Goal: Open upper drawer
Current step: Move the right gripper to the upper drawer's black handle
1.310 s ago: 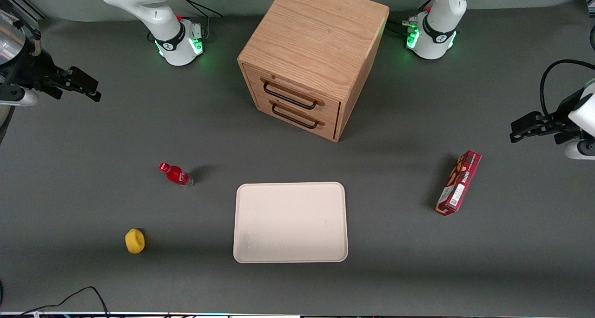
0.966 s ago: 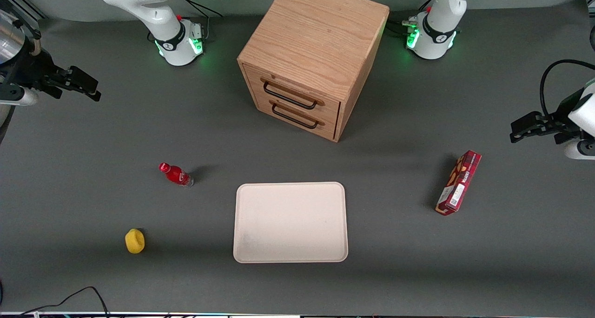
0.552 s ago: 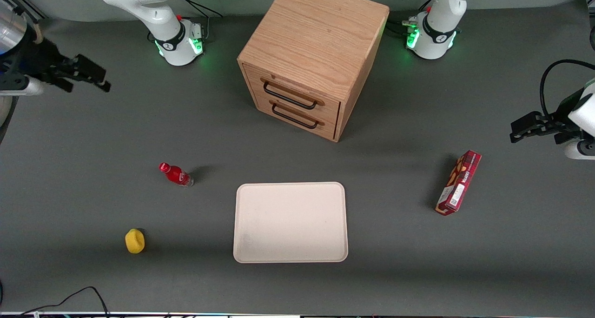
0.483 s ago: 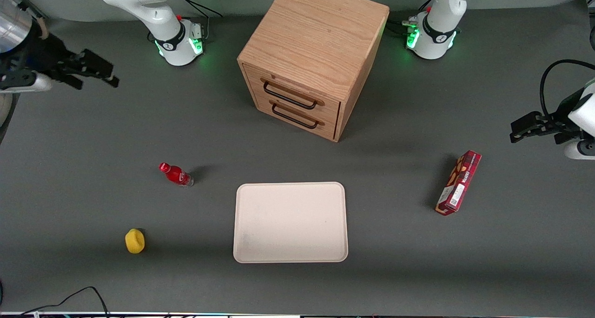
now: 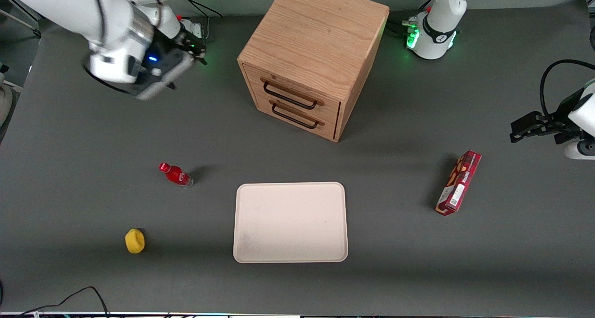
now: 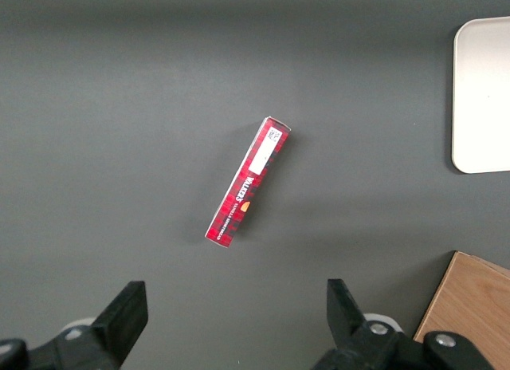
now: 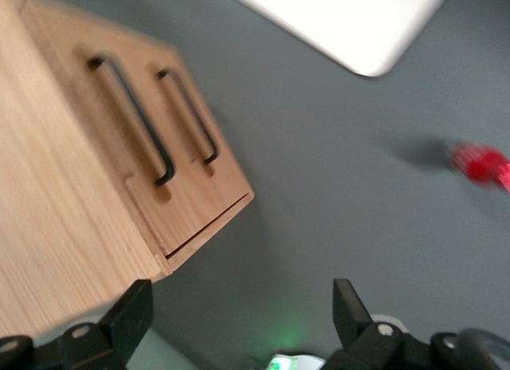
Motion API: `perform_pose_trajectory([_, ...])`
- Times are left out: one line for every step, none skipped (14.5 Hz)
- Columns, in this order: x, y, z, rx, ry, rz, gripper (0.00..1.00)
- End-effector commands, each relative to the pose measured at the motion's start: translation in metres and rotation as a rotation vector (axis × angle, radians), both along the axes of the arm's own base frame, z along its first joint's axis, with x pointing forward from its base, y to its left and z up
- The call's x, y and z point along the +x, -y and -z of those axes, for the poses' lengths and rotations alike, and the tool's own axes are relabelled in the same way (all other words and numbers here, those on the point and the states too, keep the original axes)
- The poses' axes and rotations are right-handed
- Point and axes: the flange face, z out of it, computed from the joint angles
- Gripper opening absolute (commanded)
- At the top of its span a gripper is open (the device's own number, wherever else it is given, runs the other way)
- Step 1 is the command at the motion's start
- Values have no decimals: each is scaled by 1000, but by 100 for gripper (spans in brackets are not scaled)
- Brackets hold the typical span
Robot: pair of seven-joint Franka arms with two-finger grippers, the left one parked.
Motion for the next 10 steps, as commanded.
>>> perform_pose_trajectory([13, -44, 34, 122, -70, -210, 100])
perform_pose_trajectory([14, -58, 44, 151, -67, -217, 100])
perform_pose_trajectory([13, -74, 57, 171, -75, -237, 100])
perform_pose_trajectory([16, -91, 73, 194, -82, -246, 100])
perform_pose_trajectory([19, -105, 92, 214, -91, -249, 100])
perform_pose_trajectory([19, -118, 111, 233, -107, -254, 100])
perform_pose_trajectory([17, -129, 126, 243, -112, -263, 100])
perform_pose_trajectory([17, -134, 137, 241, -113, -263, 100])
perform_pose_trajectory([19, -135, 146, 245, -115, -257, 100])
perform_pose_trajectory([22, -137, 156, 248, -119, -251, 100])
